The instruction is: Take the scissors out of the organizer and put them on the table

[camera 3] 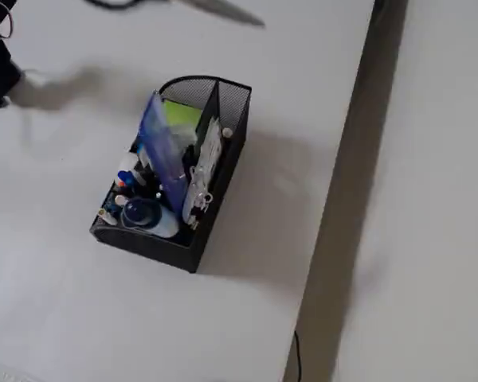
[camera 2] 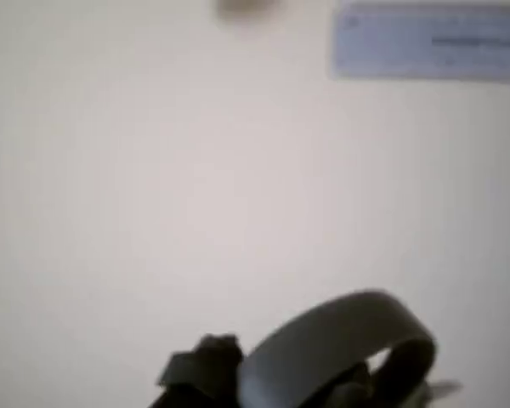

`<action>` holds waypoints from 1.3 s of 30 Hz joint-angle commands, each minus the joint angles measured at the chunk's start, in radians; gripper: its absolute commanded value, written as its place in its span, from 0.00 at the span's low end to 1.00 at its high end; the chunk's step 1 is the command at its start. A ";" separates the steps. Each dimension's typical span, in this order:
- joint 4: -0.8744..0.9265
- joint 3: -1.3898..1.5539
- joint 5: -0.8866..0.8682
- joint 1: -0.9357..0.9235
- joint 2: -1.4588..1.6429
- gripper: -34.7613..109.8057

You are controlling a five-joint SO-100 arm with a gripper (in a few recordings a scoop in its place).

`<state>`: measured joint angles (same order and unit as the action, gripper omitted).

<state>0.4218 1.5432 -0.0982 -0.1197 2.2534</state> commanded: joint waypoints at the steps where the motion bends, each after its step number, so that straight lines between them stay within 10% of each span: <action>1: 0.121 -0.110 -0.006 -0.035 0.176 0.24; 13: 0.538 0.252 0.123 0.023 0.643 0.24; 39: 0.195 1.560 0.270 -0.308 1.034 0.29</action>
<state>0.7010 2.9652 0.1058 -0.3405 3.2904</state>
